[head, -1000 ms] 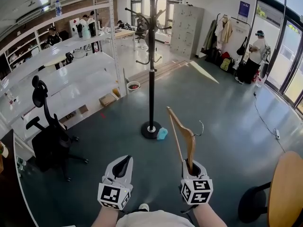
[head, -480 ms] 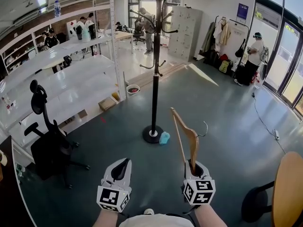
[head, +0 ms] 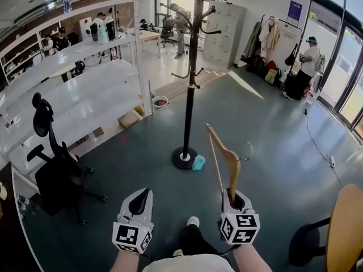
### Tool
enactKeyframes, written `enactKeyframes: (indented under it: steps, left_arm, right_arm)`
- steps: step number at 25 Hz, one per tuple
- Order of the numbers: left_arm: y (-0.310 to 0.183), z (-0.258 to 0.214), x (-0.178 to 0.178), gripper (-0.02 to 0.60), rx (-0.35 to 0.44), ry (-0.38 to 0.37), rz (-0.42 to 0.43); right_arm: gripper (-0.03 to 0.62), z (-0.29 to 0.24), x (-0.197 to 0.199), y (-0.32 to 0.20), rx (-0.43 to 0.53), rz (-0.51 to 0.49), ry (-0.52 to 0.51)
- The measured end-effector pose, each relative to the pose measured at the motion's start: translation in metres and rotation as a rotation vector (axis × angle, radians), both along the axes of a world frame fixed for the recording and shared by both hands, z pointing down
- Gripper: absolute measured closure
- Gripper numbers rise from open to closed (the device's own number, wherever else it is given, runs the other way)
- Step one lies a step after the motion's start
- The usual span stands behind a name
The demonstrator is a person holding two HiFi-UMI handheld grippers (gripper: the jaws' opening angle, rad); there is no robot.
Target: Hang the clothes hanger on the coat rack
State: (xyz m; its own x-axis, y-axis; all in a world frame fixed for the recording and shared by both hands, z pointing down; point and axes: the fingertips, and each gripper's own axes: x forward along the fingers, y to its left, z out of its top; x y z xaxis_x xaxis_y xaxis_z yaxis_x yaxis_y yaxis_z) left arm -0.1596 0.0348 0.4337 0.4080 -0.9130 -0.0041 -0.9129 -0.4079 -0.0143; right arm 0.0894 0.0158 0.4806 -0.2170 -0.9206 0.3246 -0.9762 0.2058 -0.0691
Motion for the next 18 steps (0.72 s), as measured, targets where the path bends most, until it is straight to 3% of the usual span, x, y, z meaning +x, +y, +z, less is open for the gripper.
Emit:
enactKeyframes:
  steps: [7, 18]
  left_arm:
    - [-0.052, 0.004, 0.012, 0.581, -0.006, -0.022, 0.011]
    - [-0.2, -0.011, 0.054, 0.581, 0.051, -0.046, 0.007]
  right_arm:
    - [0.537, 0.005, 0.008, -0.055, -0.003, -0.008, -0.006]
    - [0.537, 0.003, 0.053, -0.204, 0.025, -0.006, 0.004]
